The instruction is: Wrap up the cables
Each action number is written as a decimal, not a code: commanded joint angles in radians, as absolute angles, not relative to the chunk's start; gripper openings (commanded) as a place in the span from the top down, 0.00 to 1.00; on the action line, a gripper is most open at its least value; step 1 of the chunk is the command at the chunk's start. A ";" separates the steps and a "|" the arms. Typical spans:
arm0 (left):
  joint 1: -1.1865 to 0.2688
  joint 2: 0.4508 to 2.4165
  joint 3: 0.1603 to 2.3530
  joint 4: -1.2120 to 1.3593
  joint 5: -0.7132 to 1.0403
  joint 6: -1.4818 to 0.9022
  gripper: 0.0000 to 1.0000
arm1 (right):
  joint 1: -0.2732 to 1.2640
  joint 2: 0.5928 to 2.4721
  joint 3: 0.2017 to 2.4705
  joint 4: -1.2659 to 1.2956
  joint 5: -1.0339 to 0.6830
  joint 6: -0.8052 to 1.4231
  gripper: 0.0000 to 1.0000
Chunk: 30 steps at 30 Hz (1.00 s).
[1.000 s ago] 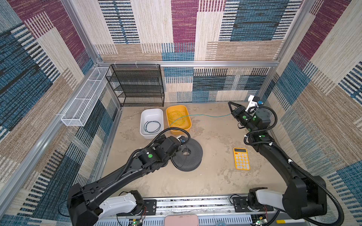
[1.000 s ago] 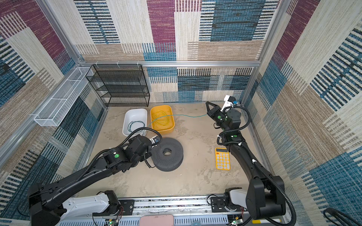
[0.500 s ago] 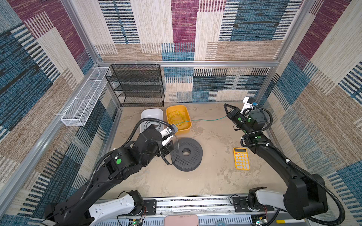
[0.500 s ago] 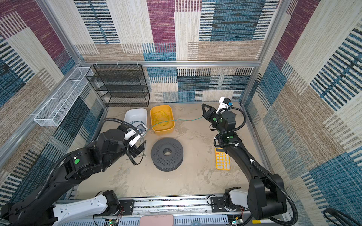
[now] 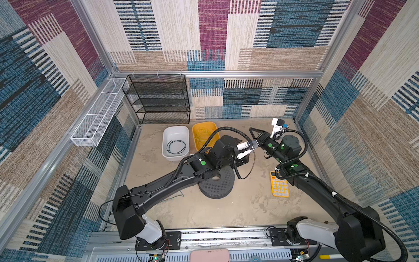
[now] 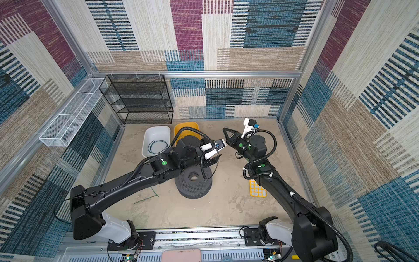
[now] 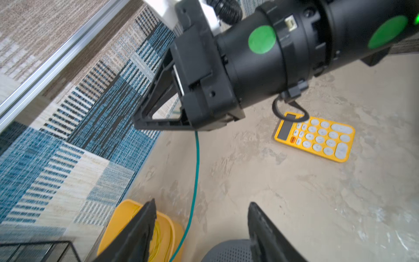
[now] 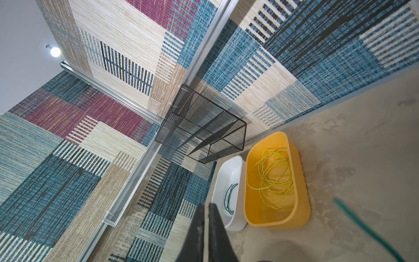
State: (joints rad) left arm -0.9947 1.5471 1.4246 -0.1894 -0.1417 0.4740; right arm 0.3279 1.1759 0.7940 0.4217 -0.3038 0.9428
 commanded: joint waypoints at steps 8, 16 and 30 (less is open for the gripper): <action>-0.984 1.654 1.441 -0.052 -0.106 0.453 0.70 | 0.334 1.134 0.756 0.467 -0.333 0.982 1.00; -0.983 1.623 1.337 0.053 -0.147 0.459 1.00 | 0.336 1.136 0.765 0.439 -0.370 0.972 1.00; -0.919 1.461 1.107 0.162 -0.190 0.395 1.00 | 0.336 1.190 0.778 0.479 -0.398 0.992 0.40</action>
